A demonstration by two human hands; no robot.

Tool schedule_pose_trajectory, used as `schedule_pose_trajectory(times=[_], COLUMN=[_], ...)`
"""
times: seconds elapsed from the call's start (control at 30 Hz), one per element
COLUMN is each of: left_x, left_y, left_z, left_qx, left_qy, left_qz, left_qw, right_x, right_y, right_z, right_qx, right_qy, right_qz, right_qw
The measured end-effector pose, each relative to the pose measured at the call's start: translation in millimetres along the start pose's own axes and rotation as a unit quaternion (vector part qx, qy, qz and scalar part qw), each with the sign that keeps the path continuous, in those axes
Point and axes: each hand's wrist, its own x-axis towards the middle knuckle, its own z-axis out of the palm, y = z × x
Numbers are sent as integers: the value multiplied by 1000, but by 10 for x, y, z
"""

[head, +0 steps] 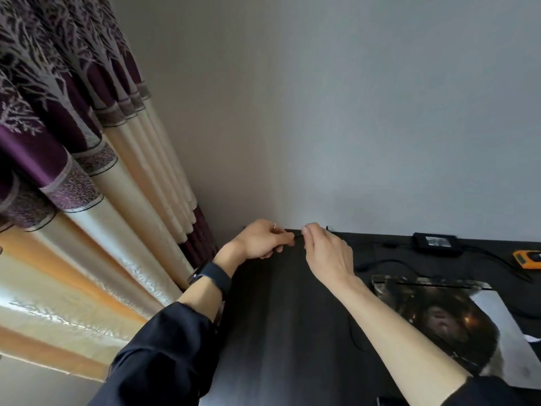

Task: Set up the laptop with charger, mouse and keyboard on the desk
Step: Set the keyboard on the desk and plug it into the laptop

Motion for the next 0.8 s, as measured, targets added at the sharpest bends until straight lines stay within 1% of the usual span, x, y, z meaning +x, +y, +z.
schedule_pose_trajectory(times=[0.1, 0.2, 0.27, 0.3, 0.33, 0.37, 0.4, 0.47, 0.5, 0.53, 0.57, 0.6, 0.63, 0.67, 0.7, 0.73, 0.77, 0.8], left_x=[-59, -135, -228, -261, -300, -323, -327, -289, -229, -175, -120, -81, -48, -12, 28, 54, 87, 100], left_y=[-180, -409, -561, -601, -699, -768, -753, -641, -574, -506, -445, -396, -366, -356, -369, -393, -443, -488], left_z=[33, 38, -1, -5, -88, -146, -133, -80, -30, 18, 62, 92, 114, 130, 141, 136, 113, 79], left_qx=[-37, -79, -114, -163, -236, -315, -384, -467, -492, -516, -537, -552, -562, -569, -577, -581, -575, -561], left_qy=[16, 1, 1, 6, 18, 30, 45, 87, 117, 143, 165, 185, 203, 217, 227, 236, 249, 265], left_qz=[8, -16, -38, -48, -66, -76, -77, -80, -83, -92, -104, -114, -125, -138, -146, -150, -151, -150], left_qw=[999, 997, 993, 986, 969, 946, 919, 876, 859, 840, 821, 805, 792, 781, 771, 764, 764, 770], right_x=[-1, -89, -219, -294, -346, -394, -477, -610, -661, -709, -751, -785, -828, -875, -906, -928, -940, -949], right_y=[242, 544, 698, 760, 695, 604, 544, 340, 211, 61, -115, -289, -429, -517, -560, -560, -527, -468], right_z=[11, 44, 99, 104, 211, 311, 337, 382, 378, 372, 342, 296, 261, 254, 250, 249, 248, 240], right_qx=[1, 32, 27, 17, 10, 10, 34, 157, 237, 309, 376, 423, 453, 466, 467, 459, 449, 447], right_qy=[-8, -27, -70, -104, -146, -180, -198, -225, -245, -292, -357, -413, -447, -457, -448, -433, -421, -413], right_qz=[80, 202, 269, 293, 301, 304, 298, 267, 253, 249, 246, 247, 243, 232, 220, 214, 214, 219], right_qw=[997, 979, 960, 950, 942, 935, 933, 924, 905, 870, 819, 768, 732, 721, 730, 746, 759, 763])
